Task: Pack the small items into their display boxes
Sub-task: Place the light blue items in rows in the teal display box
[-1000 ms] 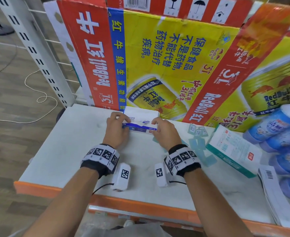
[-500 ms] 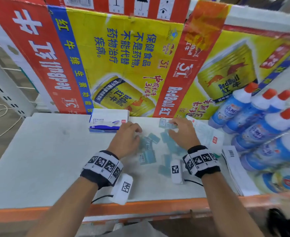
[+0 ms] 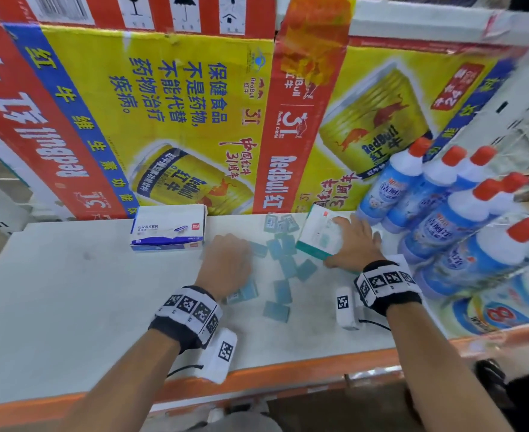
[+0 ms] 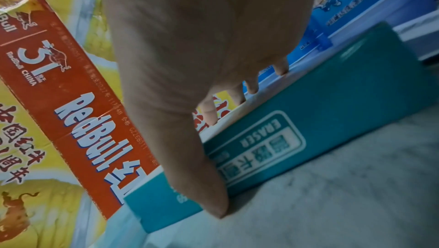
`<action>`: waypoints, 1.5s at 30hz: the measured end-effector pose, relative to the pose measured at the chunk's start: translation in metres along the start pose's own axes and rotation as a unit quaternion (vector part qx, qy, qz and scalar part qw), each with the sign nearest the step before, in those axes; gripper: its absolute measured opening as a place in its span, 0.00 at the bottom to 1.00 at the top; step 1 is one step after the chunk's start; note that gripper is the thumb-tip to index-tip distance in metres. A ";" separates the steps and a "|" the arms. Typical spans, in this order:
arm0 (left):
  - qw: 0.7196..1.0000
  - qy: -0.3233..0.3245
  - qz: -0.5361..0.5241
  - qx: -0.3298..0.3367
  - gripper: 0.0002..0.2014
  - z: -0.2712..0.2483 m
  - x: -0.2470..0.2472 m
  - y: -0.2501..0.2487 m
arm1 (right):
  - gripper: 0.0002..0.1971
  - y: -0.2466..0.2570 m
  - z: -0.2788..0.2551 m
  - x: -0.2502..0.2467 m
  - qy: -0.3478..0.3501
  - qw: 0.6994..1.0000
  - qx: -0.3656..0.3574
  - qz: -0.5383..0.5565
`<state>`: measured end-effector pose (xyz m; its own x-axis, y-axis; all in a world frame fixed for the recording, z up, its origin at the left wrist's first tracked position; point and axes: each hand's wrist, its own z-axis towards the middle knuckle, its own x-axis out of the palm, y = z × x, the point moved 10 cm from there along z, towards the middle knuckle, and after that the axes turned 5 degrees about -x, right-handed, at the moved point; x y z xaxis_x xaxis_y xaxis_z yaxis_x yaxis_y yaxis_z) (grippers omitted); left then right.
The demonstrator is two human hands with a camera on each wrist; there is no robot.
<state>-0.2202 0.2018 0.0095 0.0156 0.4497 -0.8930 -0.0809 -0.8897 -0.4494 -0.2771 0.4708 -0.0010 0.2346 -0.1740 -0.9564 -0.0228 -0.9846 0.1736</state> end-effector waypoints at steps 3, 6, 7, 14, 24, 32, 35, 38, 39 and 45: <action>1.000 0.002 -0.015 -0.007 0.13 -0.002 -0.001 0.001 | 0.56 0.002 0.003 -0.003 0.010 1.000 -0.007 0.014; 0.999 0.012 -0.031 -0.021 0.15 -0.004 -0.001 0.003 | 0.54 0.006 -0.002 -0.010 -0.002 1.000 -0.005 0.024; 0.999 0.010 -0.045 -0.025 0.17 -0.005 -0.003 0.003 | 0.53 0.009 -0.005 -0.016 -0.022 0.999 -0.008 0.033; 0.974 -0.070 -0.212 0.021 0.33 -0.007 -0.051 -0.024 | 0.47 0.096 -0.046 -0.042 -0.005 0.971 -0.151 0.187; 0.960 -0.215 -0.179 -0.004 0.15 -0.034 -0.119 0.016 | 0.26 0.191 -0.078 -0.031 0.122 0.895 -0.318 0.288; 0.950 -0.253 -0.111 -0.147 0.07 -0.075 -0.130 0.096 | 0.24 0.215 -0.062 -0.052 -0.066 0.899 -0.347 0.258; 0.943 -0.239 -0.125 -0.196 0.08 -0.093 -0.127 0.124 | 0.21 0.224 -0.059 -0.040 -0.072 0.905 -0.352 0.228; 0.929 -0.227 -0.140 -0.258 0.07 -0.111 -0.123 0.156 | 0.17 0.228 -0.056 -0.021 -0.056 0.917 -0.338 0.204; 0.925 -0.219 -0.139 -0.277 0.08 -0.117 -0.122 0.166 | 0.15 0.230 -0.055 -0.011 -0.034 0.923 -0.334 0.186; 0.917 -0.152 -0.078 -0.360 0.16 -0.139 -0.110 0.193 | 0.26 0.249 -0.073 0.040 0.077 0.924 -0.369 0.059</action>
<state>-0.0989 -0.0306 0.0173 -0.3169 0.4795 -0.8183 0.5794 -0.5852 -0.5673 -0.2027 0.2204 0.0212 0.4105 -0.2189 -0.8852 0.5984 -0.6678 0.4426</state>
